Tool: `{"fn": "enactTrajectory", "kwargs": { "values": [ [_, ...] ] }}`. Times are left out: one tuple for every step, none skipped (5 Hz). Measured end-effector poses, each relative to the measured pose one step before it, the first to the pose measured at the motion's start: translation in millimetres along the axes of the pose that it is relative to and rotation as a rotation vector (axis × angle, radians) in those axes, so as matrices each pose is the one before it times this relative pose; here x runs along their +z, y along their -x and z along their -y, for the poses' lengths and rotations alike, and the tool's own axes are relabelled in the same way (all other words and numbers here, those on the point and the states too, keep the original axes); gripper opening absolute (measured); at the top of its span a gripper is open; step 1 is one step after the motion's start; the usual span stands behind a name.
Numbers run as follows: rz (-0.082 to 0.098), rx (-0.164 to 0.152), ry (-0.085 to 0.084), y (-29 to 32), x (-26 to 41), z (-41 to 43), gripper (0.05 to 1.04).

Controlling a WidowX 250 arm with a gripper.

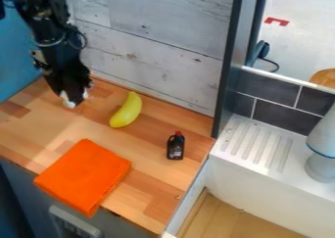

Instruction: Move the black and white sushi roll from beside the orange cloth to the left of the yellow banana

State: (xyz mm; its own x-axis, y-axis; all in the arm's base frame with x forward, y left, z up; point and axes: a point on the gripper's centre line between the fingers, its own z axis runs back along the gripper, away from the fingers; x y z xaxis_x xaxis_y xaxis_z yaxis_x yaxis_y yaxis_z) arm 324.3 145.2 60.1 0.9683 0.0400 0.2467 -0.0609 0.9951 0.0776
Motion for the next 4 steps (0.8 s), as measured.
{"fn": "enactTrajectory", "kwargs": {
  "values": [
    [0.0034, 0.0289, 0.0041, -14.51, -23.85, -5.9, 0.44],
    [0.0165, 0.0243, -0.0402, -19.42, -11.44, -12.83, 0.44],
    [-0.001, 0.0154, -0.0246, -13.79, -11.35, -8.49, 0.44],
    [-0.0119, 0.003, 0.0028, -3.74, -16.03, -0.81, 0.44]
  ]
}}
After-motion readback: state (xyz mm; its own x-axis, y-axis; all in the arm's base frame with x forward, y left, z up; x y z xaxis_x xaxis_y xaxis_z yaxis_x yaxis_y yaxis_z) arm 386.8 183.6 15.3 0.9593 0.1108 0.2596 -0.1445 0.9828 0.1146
